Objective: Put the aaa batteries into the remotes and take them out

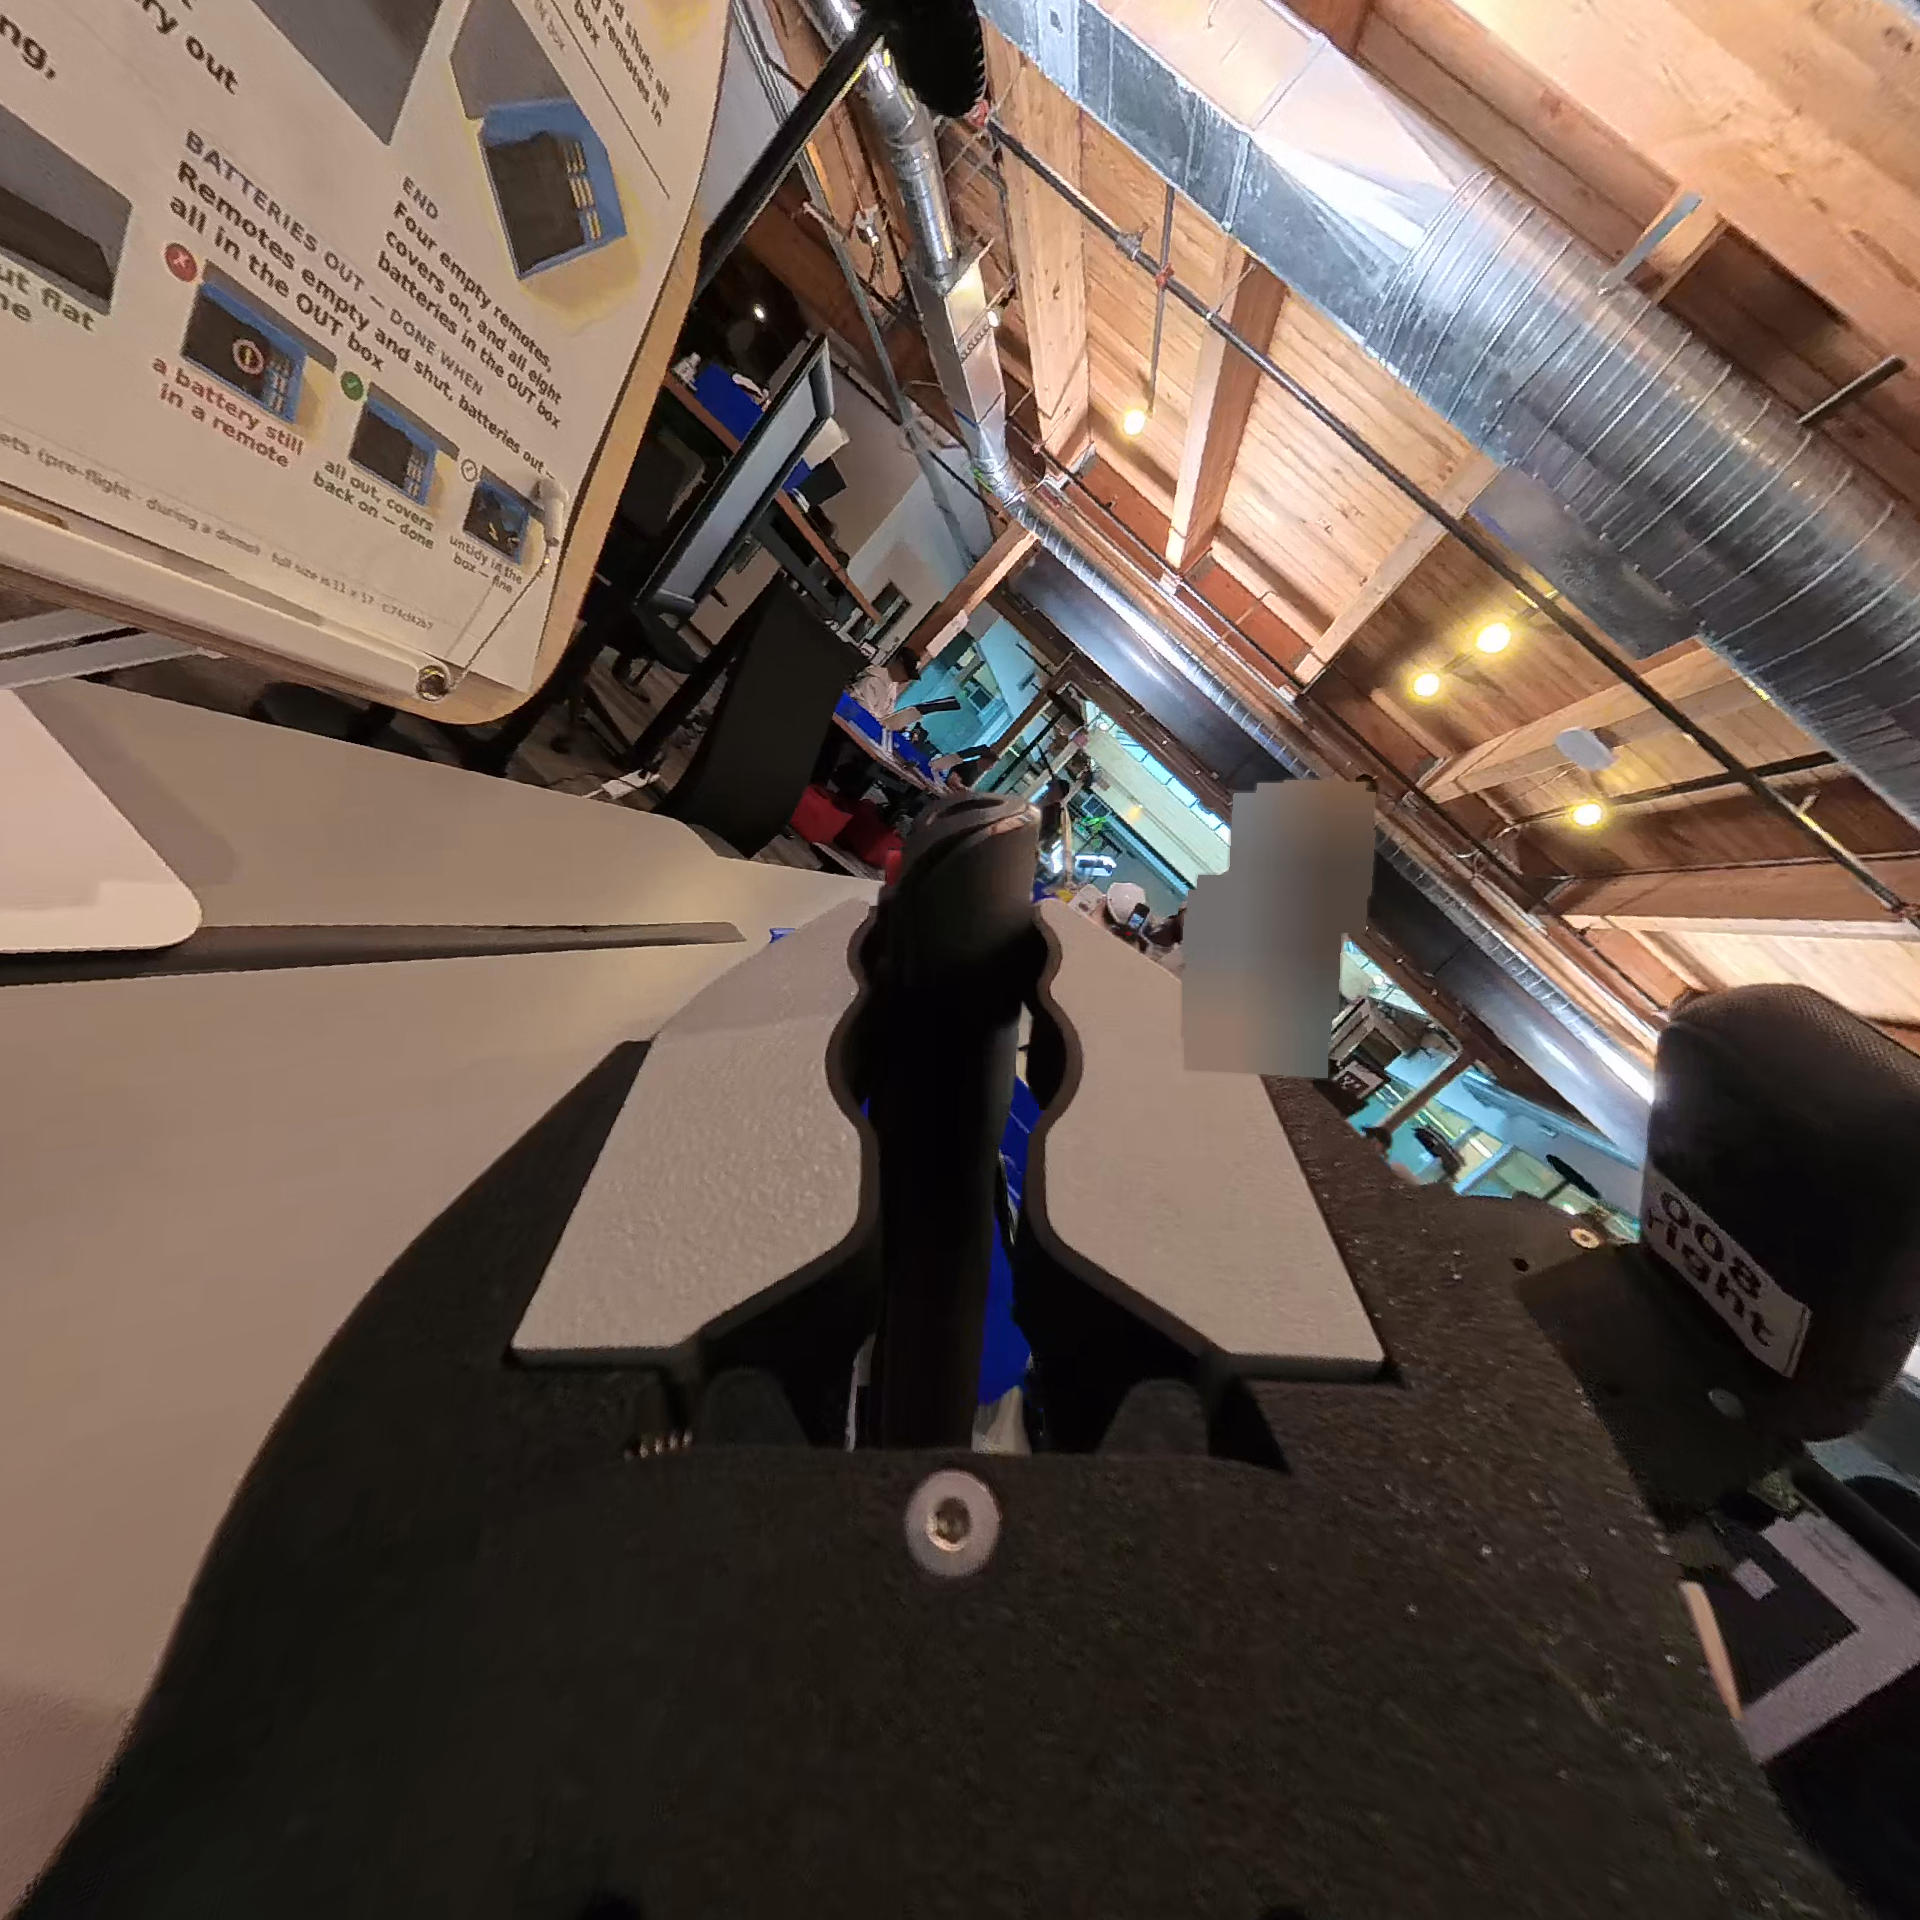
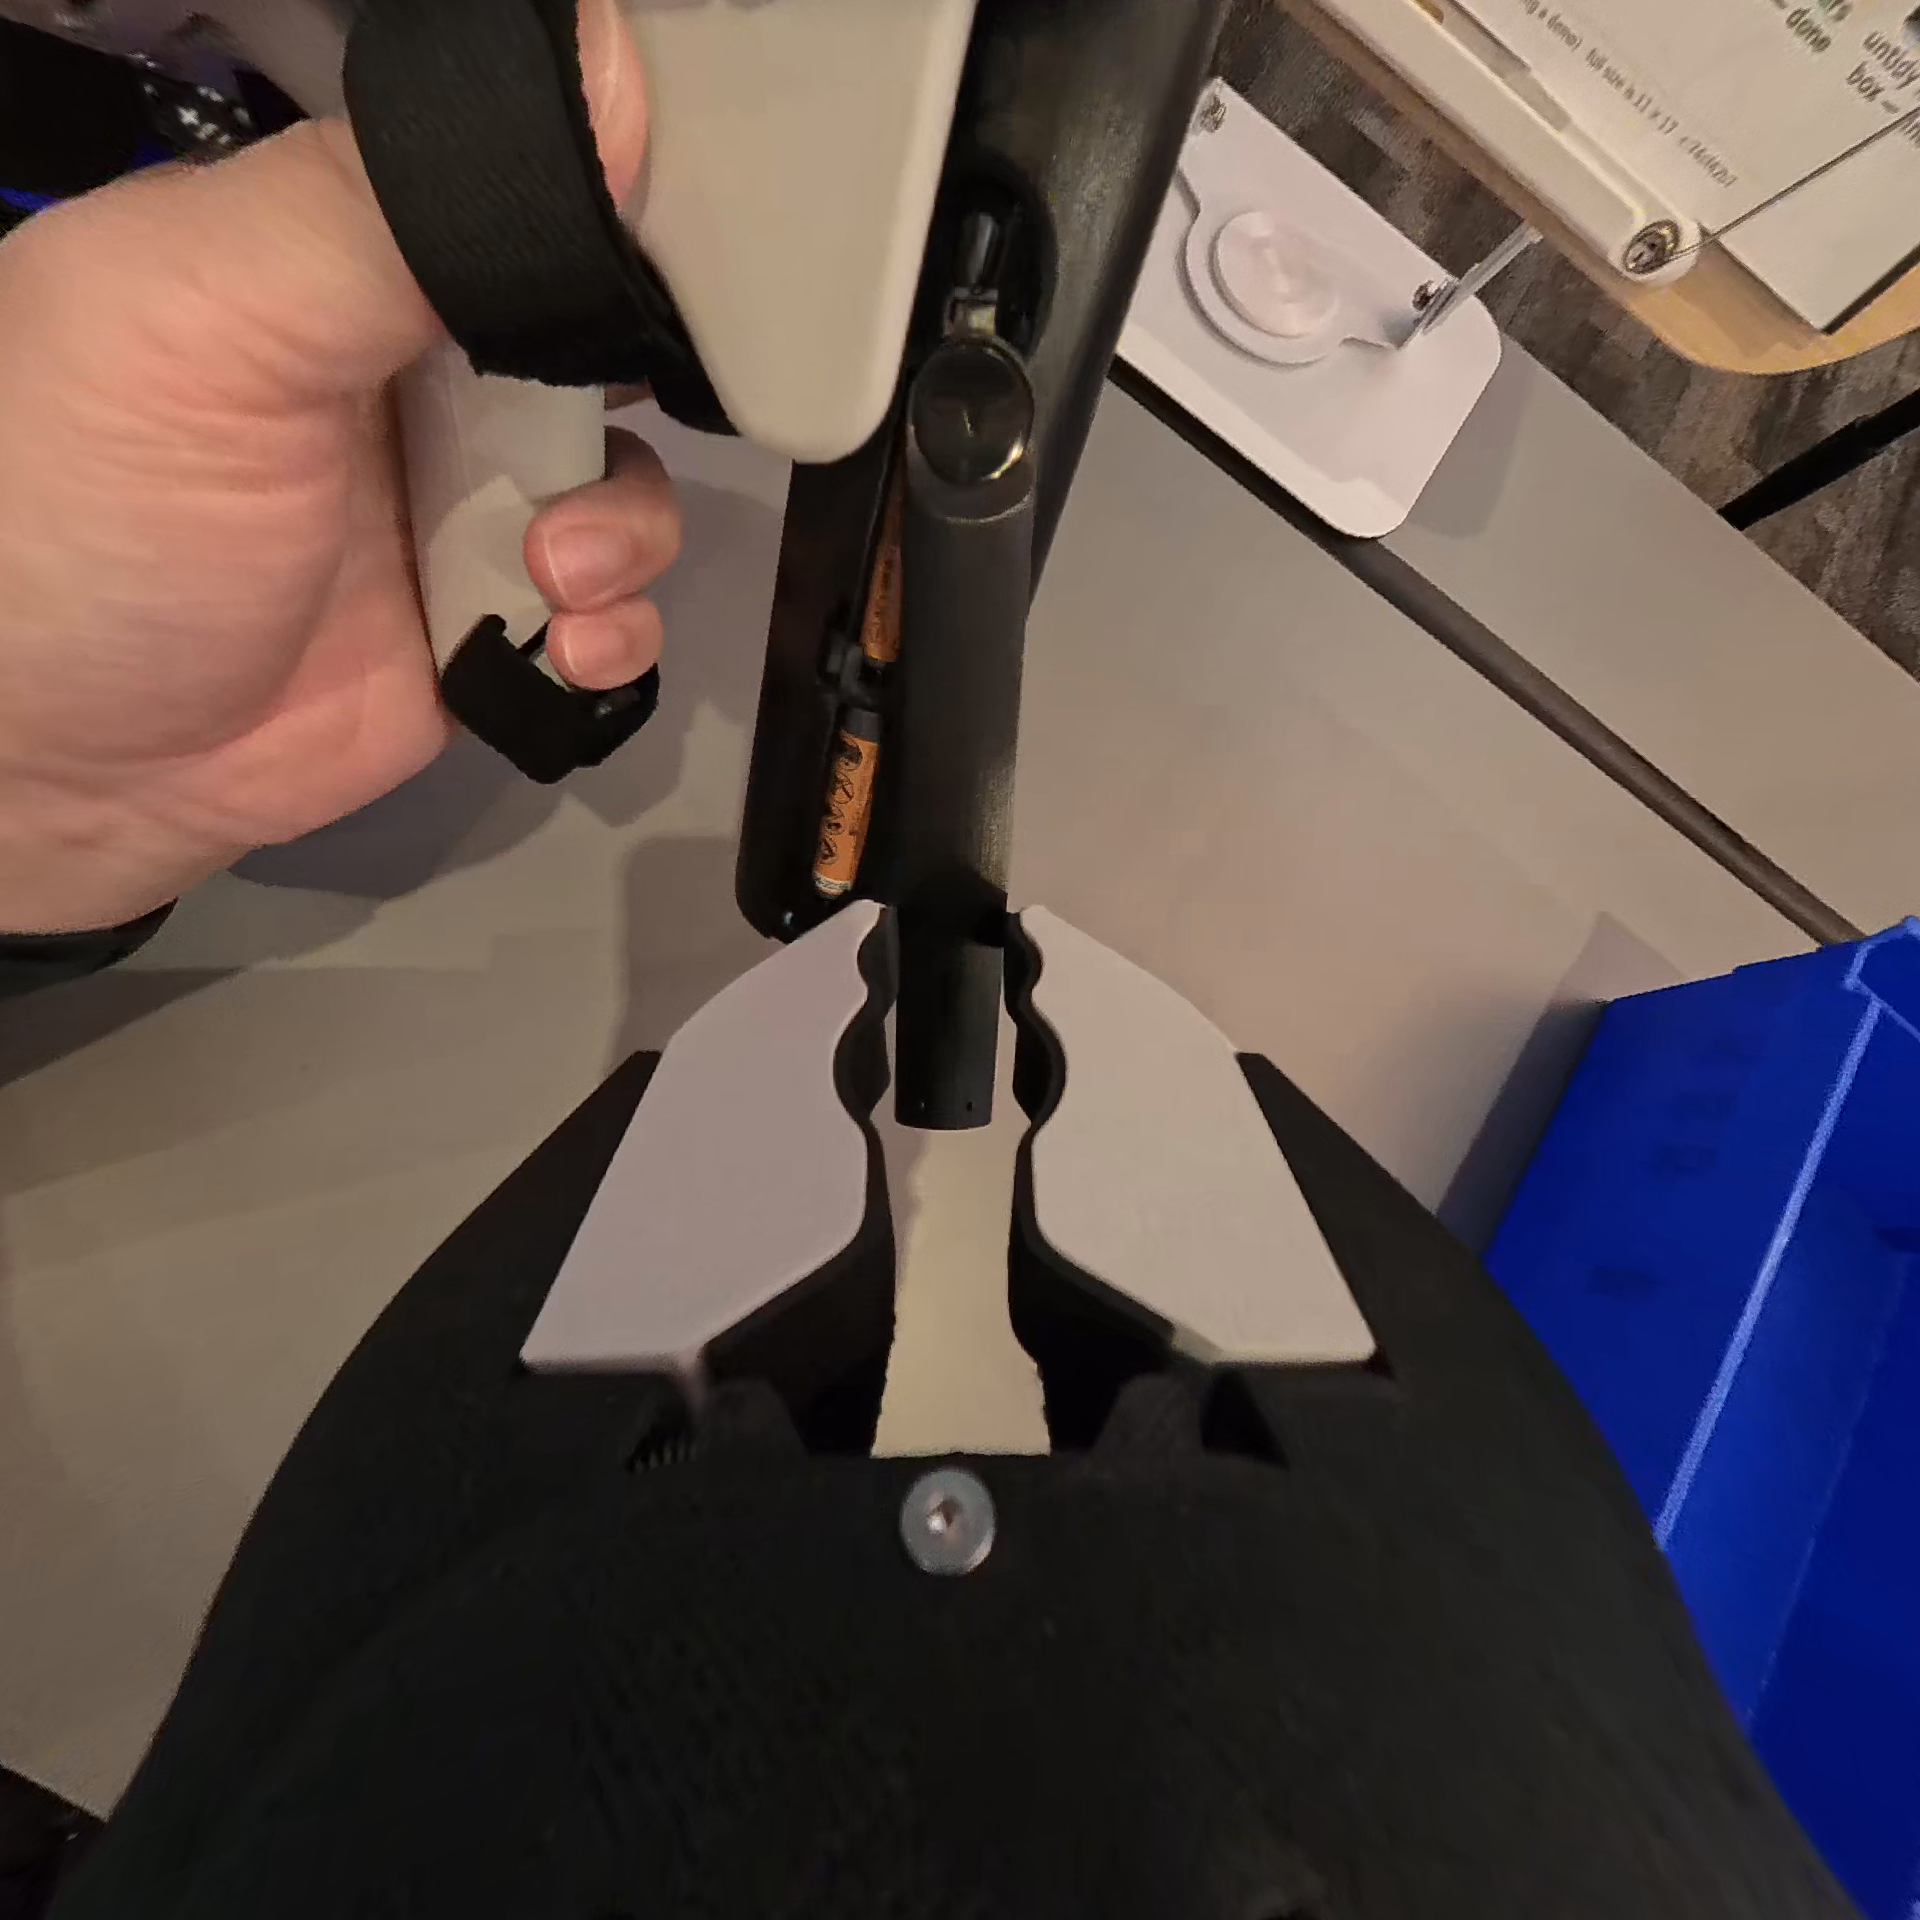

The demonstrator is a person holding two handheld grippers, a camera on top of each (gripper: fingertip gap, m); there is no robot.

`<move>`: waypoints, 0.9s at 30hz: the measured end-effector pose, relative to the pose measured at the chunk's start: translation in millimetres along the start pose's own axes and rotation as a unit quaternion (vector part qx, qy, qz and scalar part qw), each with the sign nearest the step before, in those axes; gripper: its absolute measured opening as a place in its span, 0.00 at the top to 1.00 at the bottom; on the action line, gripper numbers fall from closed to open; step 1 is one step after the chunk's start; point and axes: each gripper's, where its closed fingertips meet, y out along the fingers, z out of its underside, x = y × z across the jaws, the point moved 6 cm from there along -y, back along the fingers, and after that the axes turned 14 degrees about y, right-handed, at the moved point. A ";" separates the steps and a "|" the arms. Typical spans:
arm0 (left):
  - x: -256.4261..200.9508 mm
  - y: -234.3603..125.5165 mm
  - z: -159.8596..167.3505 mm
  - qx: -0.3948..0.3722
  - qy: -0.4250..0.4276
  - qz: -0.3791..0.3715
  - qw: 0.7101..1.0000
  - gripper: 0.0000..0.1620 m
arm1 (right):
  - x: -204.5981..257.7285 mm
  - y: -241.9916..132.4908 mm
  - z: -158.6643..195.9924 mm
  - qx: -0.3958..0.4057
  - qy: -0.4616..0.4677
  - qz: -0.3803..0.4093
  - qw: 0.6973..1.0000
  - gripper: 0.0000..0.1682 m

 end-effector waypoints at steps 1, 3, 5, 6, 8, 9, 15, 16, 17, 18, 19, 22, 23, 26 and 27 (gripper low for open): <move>-0.1 0.1 0.6 0.000 0.004 -0.004 1.000 0.85 | 0.2 1.3 -0.1 0.002 0.004 -0.002 1.000 0.88; -0.7 0.8 2.2 0.001 0.007 -0.006 1.000 0.85 | 0.1 3.2 -1.0 0.005 0.013 -0.006 1.000 0.88; -1.0 1.7 4.5 0.004 0.009 -0.008 1.000 0.85 | 0.1 4.1 -2.2 0.003 0.018 -0.007 1.000 0.88; -1.2 2.1 5.3 0.003 0.010 -0.009 1.000 0.85 | 0.4 4.3 -2.8 0.001 0.020 -0.008 1.000 0.88; -1.4 2.6 6.4 0.004 0.011 -0.011 1.000 0.85 | 0.5 4.8 -3.1 0.000 0.022 -0.005 1.000 0.88; -1.3 2.4 6.4 0.002 0.014 -0.013 1.000 0.85 | 0.8 5.2 -3.2 -0.002 0.024 -0.006 1.000 0.88; -2.7 1.6 5.7 -0.007 0.028 -0.022 0.999 0.85 | 7.3 4.2 -4.1 -0.028 0.044 -0.016 0.998 0.88; -3.1 1.3 5.3 -0.011 0.029 -0.024 0.999 0.85 | 8.6 4.3 -4.6 -0.038 0.047 -0.017 0.998 0.88; -3.5 0.6 4.4 -0.017 0.028 -0.024 0.999 0.85 | 9.4 5.1 -4.5 -0.045 0.047 -0.013 0.998 0.88; -4.0 0.1 3.5 -0.021 0.026 -0.022 0.999 0.85 | 10.4 6.4 -4.4 -0.054 0.046 -0.009 0.997 0.88; -4.3 -0.4 2.6 -0.025 0.023 -0.020 0.999 0.85 | 12.1 7.8 -4.1 -0.062 0.047 -0.011 0.997 0.88; -4.6 -1.4 1.3 -0.033 0.001 -0.013 0.999 0.85 | 15.2 11.2 -2.8 -0.086 0.055 -0.018 0.995 0.88; -4.2 -1.5 1.5 -0.034 -0.006 -0.012 0.999 0.85 | 15.2 12.3 -2.2 -0.093 0.056 -0.018 0.994 0.88; -1.1 -1.4 3.3 -0.030 -0.012 -0.018 0.999 0.85 | 14.2 16.0 0.2 -0.105 0.051 -0.014 0.993 0.88; 0.5 -1.4 4.5 -0.027 -0.016 -0.022 0.999 0.85 | 13.2 17.6 1.2 -0.105 0.049 -0.011 0.993 0.88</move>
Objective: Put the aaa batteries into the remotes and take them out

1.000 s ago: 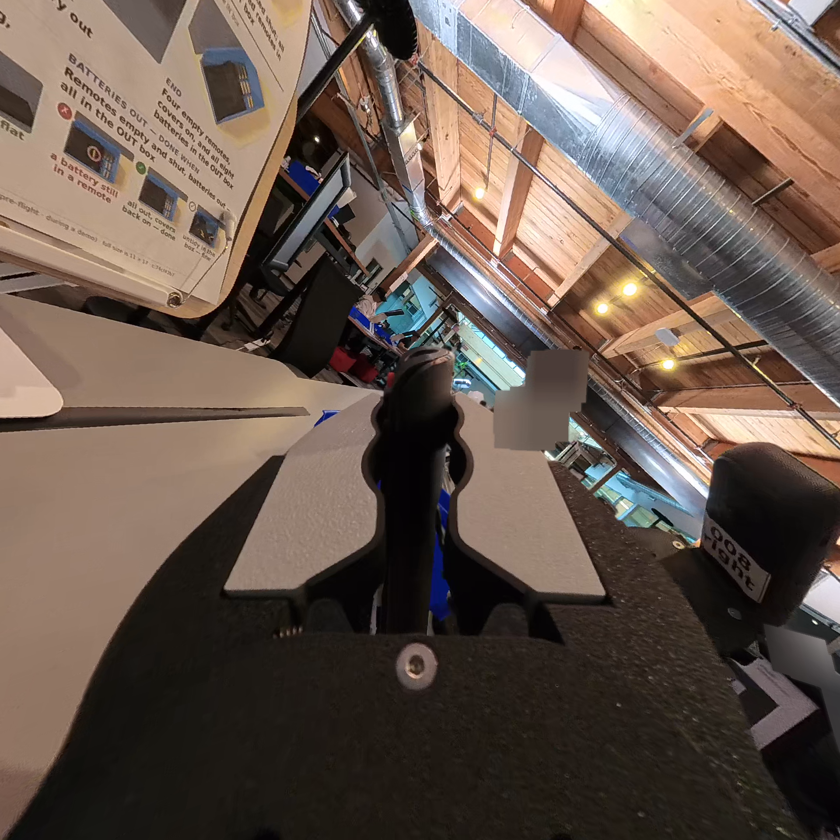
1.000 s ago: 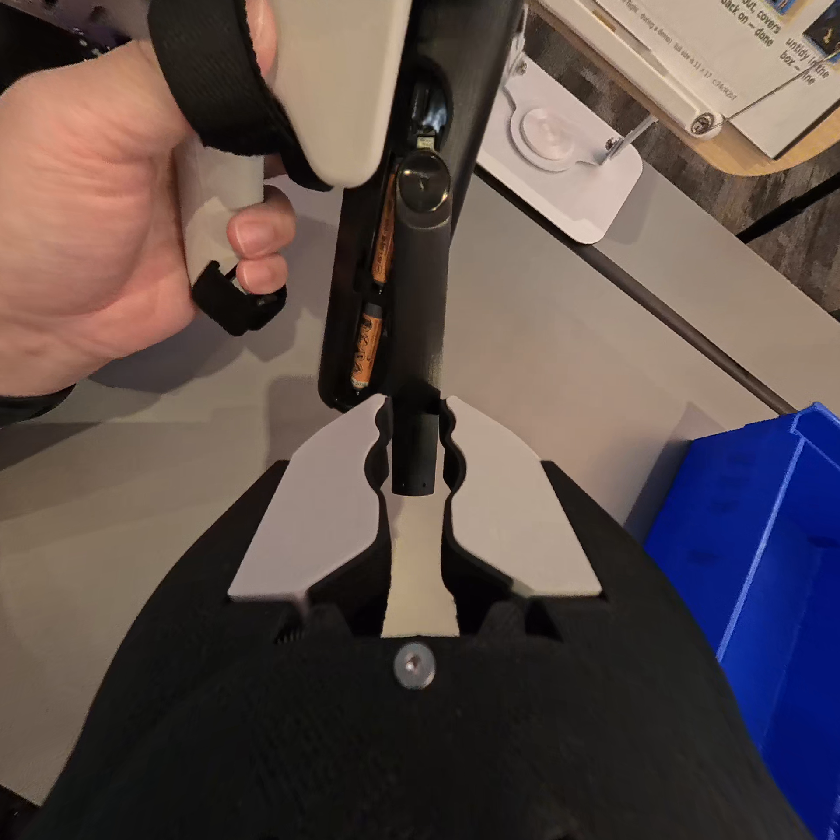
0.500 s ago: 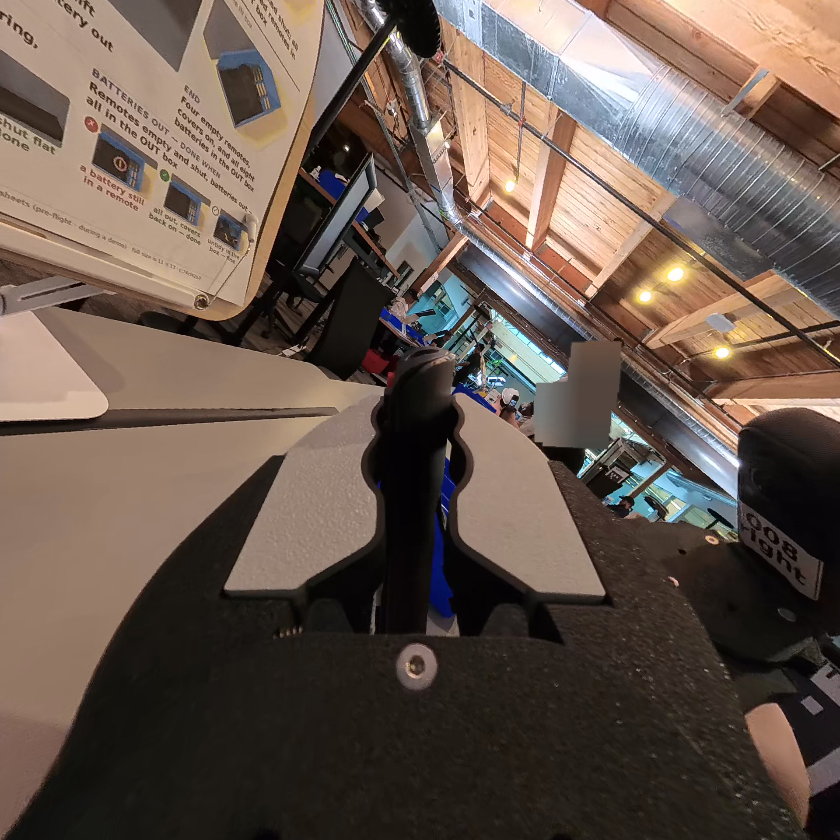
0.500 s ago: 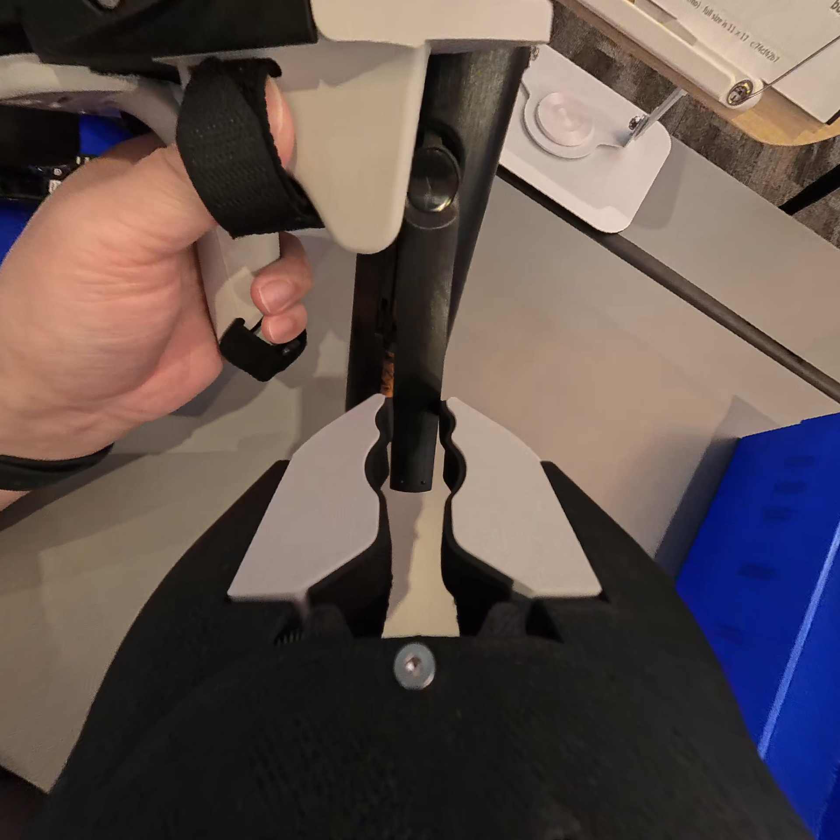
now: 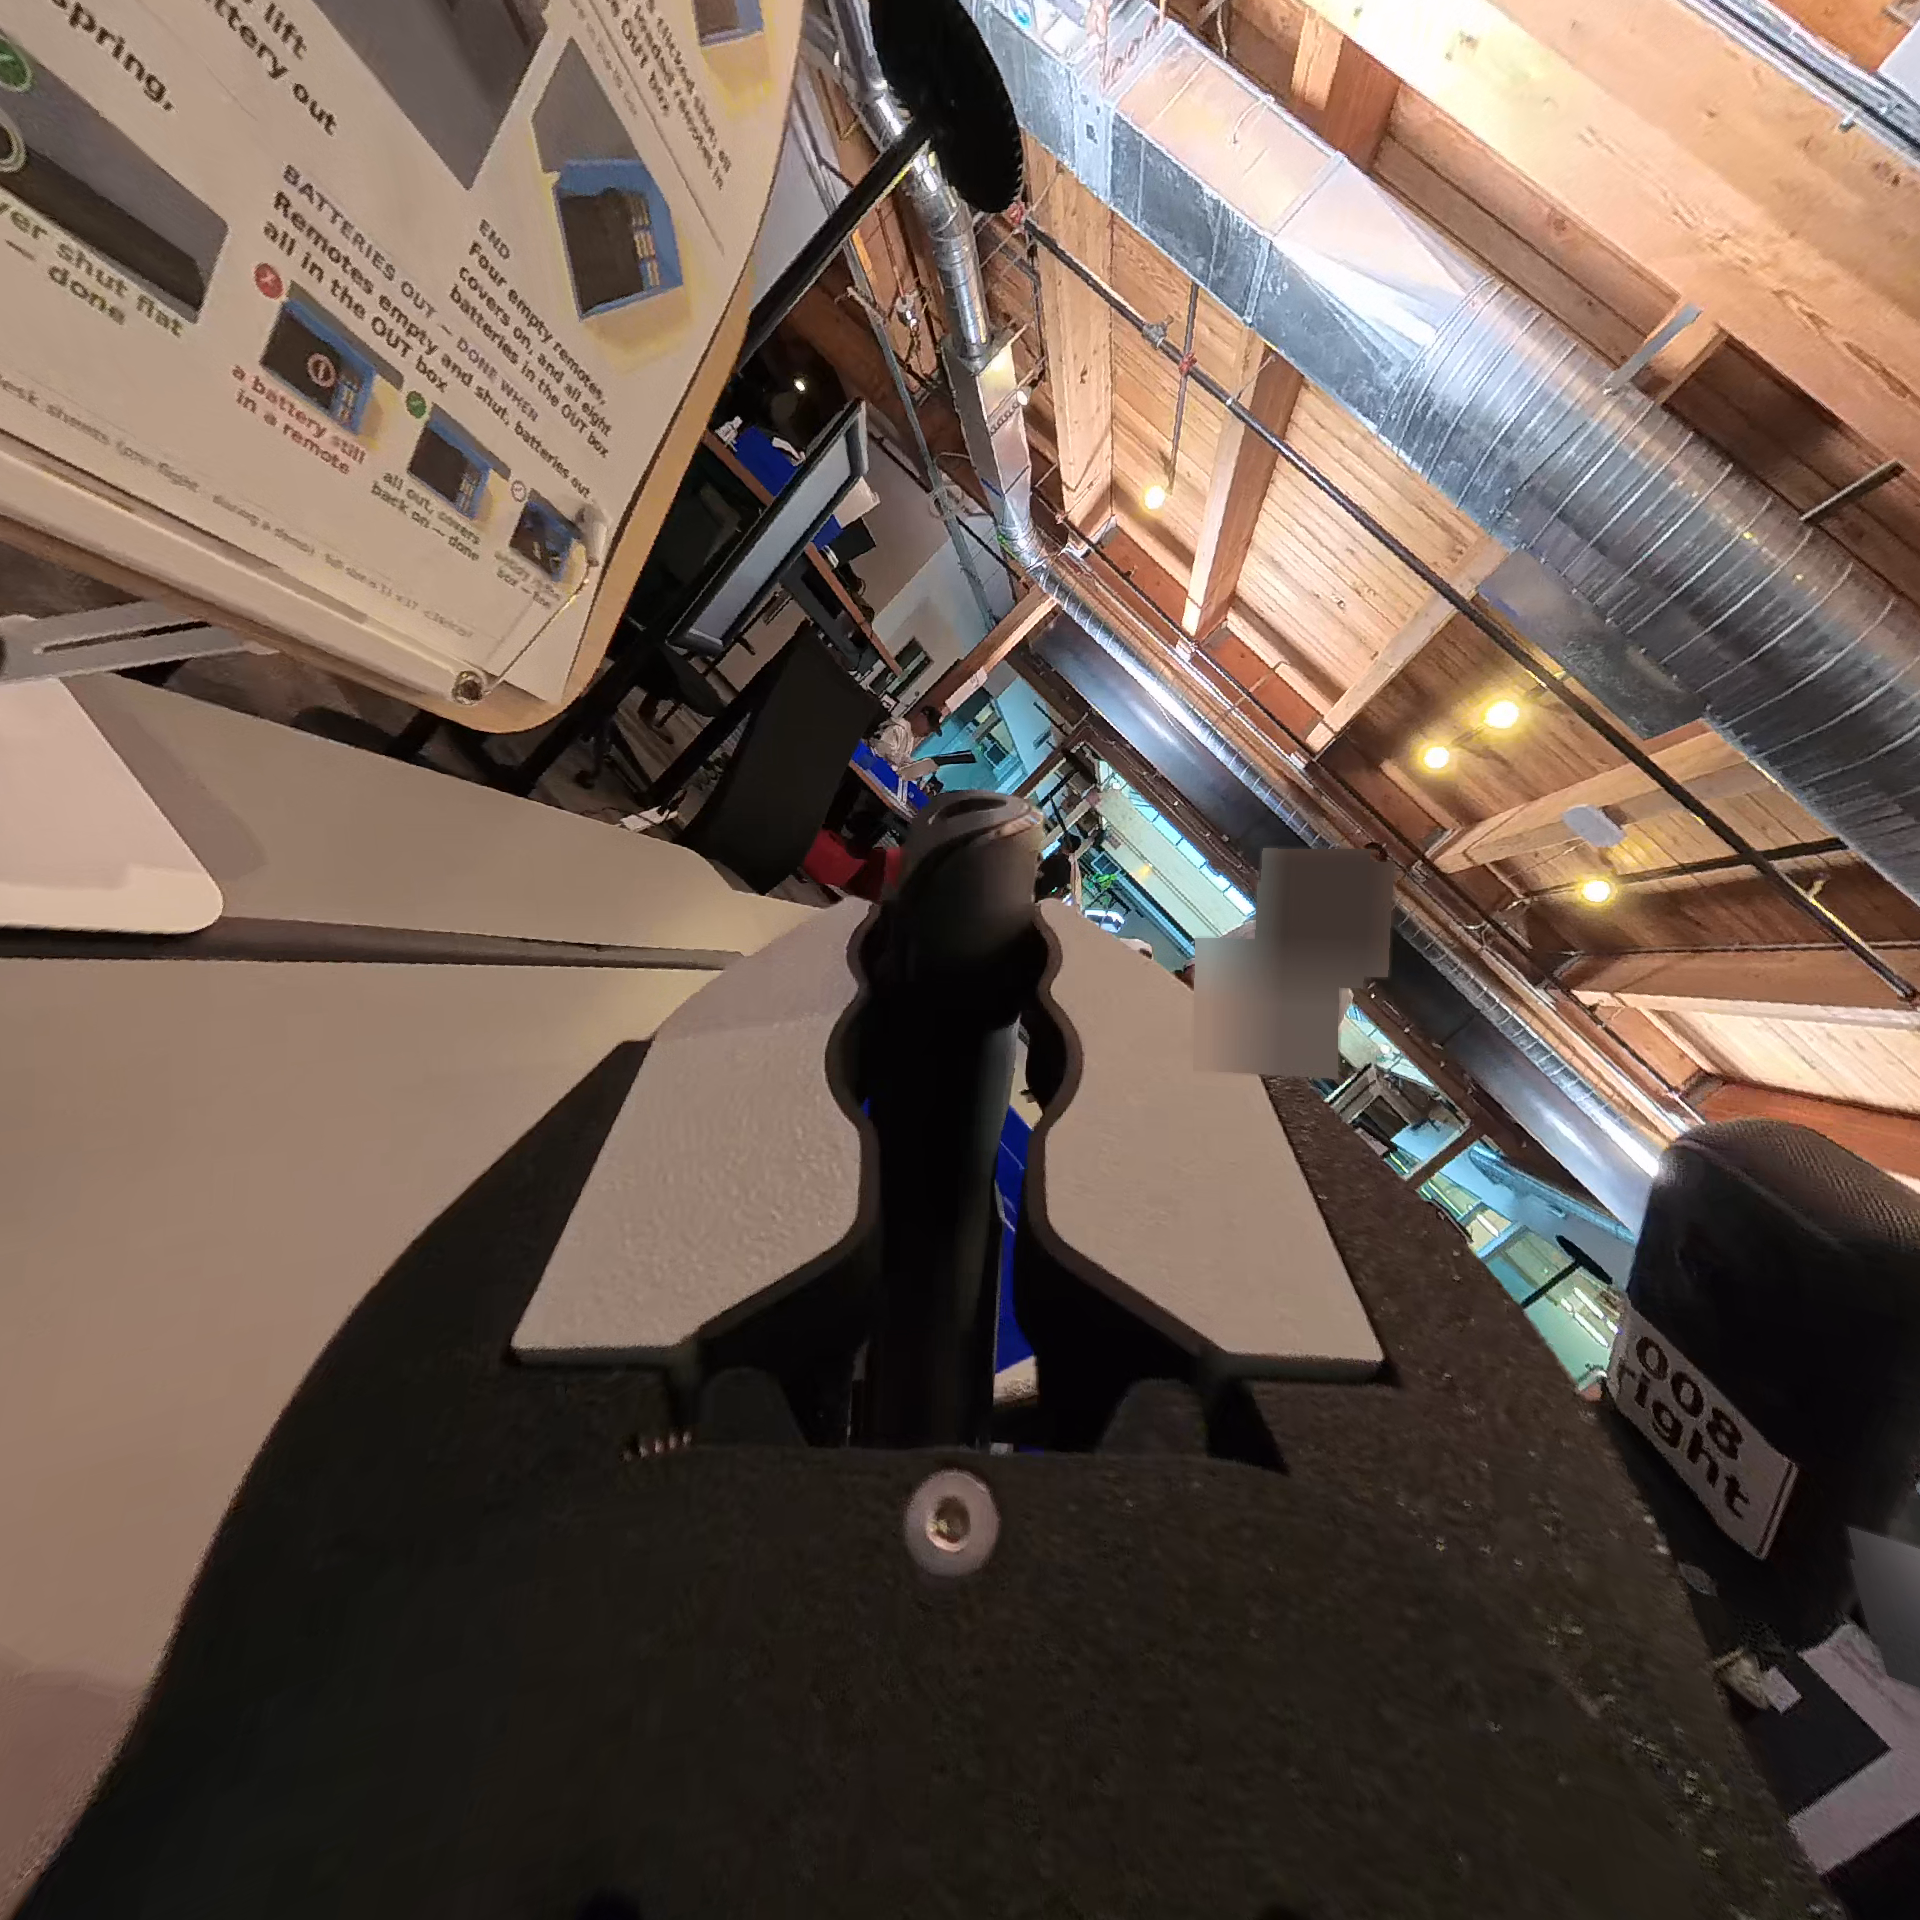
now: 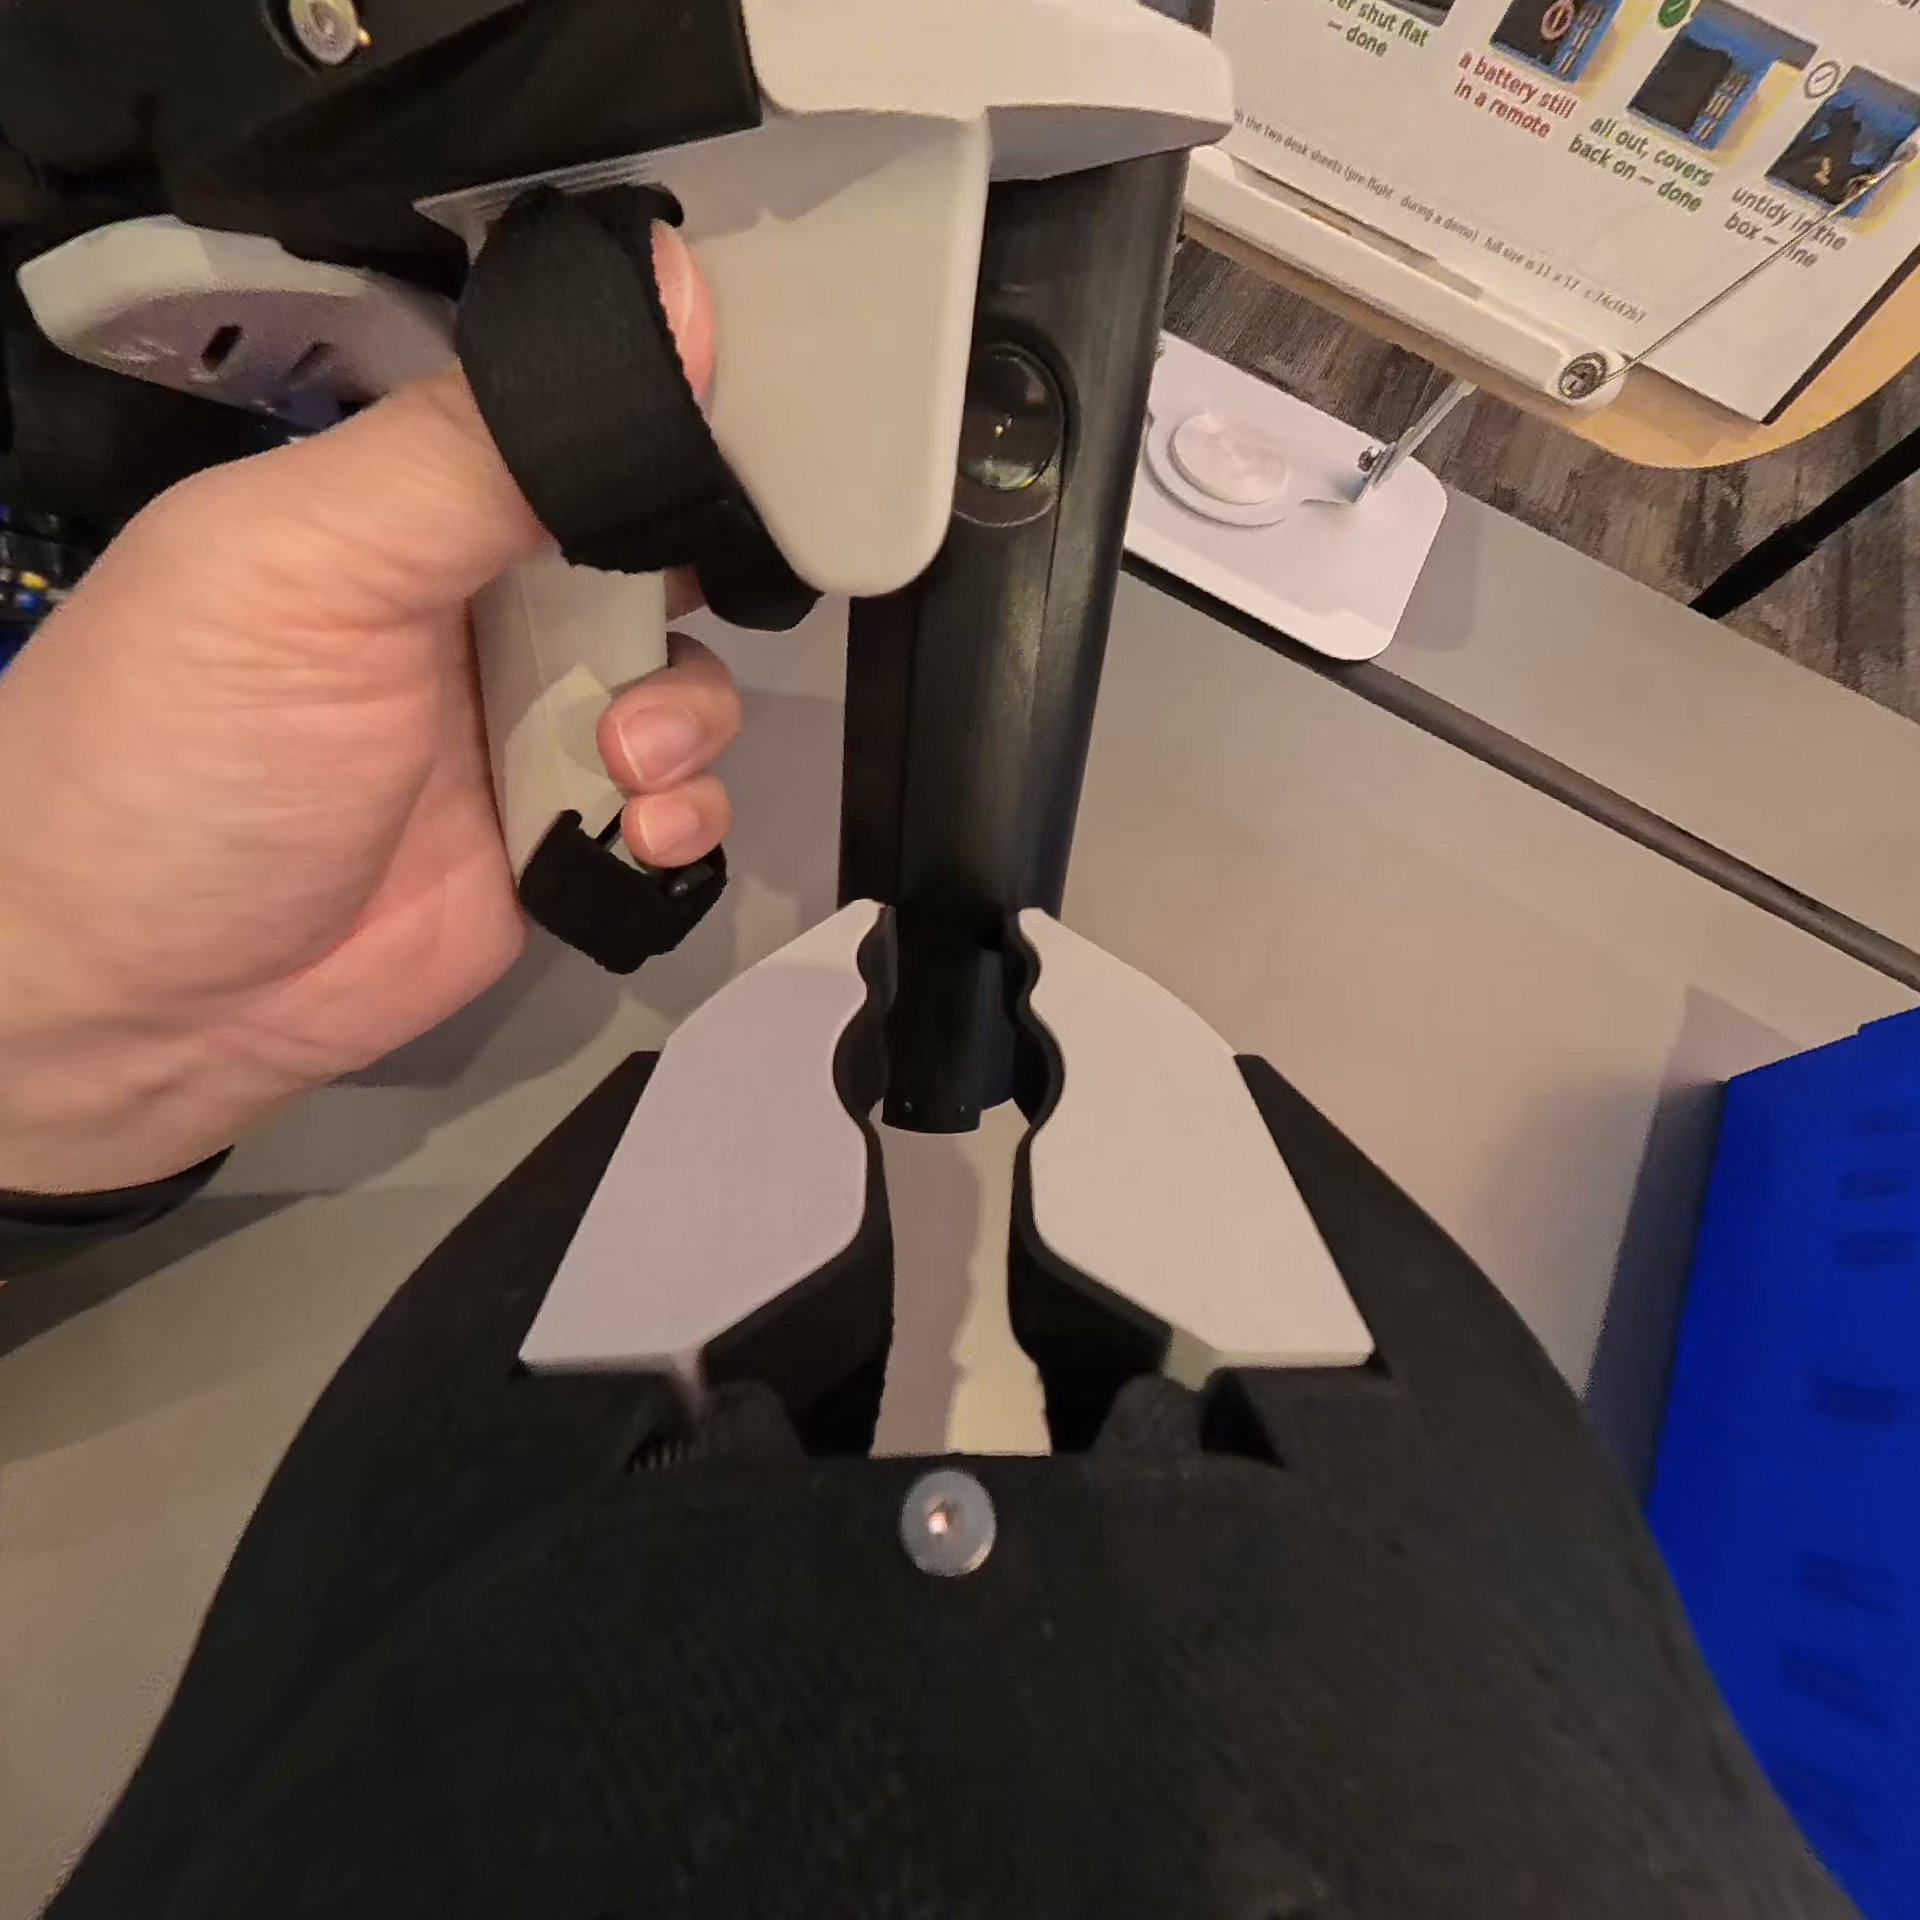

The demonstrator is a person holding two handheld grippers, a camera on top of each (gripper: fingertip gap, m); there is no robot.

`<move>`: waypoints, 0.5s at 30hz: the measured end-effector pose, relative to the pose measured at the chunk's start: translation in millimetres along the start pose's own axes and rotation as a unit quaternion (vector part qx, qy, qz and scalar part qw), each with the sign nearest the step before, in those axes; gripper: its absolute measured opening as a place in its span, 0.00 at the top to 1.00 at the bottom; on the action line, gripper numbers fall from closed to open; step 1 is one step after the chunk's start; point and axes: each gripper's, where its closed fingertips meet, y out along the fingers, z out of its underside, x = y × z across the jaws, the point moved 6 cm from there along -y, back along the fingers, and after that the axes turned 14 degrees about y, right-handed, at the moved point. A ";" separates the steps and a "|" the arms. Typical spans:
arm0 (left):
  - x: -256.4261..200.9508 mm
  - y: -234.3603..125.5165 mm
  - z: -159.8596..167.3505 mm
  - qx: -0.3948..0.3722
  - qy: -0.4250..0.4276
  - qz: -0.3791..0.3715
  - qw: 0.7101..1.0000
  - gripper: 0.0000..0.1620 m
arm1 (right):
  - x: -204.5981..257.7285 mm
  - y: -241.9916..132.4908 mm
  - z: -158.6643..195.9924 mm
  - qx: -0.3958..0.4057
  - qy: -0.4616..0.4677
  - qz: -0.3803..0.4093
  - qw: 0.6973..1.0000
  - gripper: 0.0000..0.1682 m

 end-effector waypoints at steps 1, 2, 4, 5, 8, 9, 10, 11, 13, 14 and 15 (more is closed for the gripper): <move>2.0 0.1 2.1 0.005 -0.004 -0.005 1.000 0.85 | -0.8 1.4 1.3 0.004 0.001 0.000 1.000 0.88; 4.0 0.4 4.3 0.009 -0.008 -0.010 1.000 0.85 | -1.1 3.0 2.5 0.012 0.004 -0.003 1.000 0.88; 7.9 0.8 8.9 0.015 -0.019 -0.018 1.000 0.85 | -1.7 5.7 4.2 0.030 0.009 -0.008 0.999 0.88; 10.2 0.8 11.1 0.019 -0.028 -0.023 0.999 0.85 | -1.8 6.7 4.8 0.040 0.009 -0.009 0.999 0.87; 18.3 -1.3 15.4 0.015 -0.070 -0.030 0.997 0.85 | -1.7 7.4 4.8 0.055 0.003 -0.010 0.998 0.87; 21.4 -1.9 17.0 0.015 -0.088 -0.030 0.996 0.85 | -1.5 7.3 4.7 0.060 0.001 -0.010 0.998 0.87; 24.4 -2.4 18.5 0.013 -0.104 -0.029 0.994 0.85 | -1.2 7.2 4.8 0.064 0.000 -0.011 0.998 0.87; 27.2 -2.9 20.1 0.013 -0.118 -0.029 0.993 0.85 | -0.9 7.0 4.9 0.068 -0.002 -0.012 0.998 0.87; 30.6 -3.3 22.3 0.011 -0.136 -0.027 0.990 0.85 | -0.3 6.7 5.0 0.071 -0.006 -0.012 0.997 0.87; 31.0 -3.3 22.7 0.012 -0.138 -0.027 0.990 0.85 | -0.4 6.6 5.2 0.072 -0.010 -0.011 0.997 0.87; 30.8 -3.0 22.6 0.013 -0.135 -0.026 0.990 0.85 | -0.3 6.8 5.5 0.073 -0.012 -0.010 0.997 0.87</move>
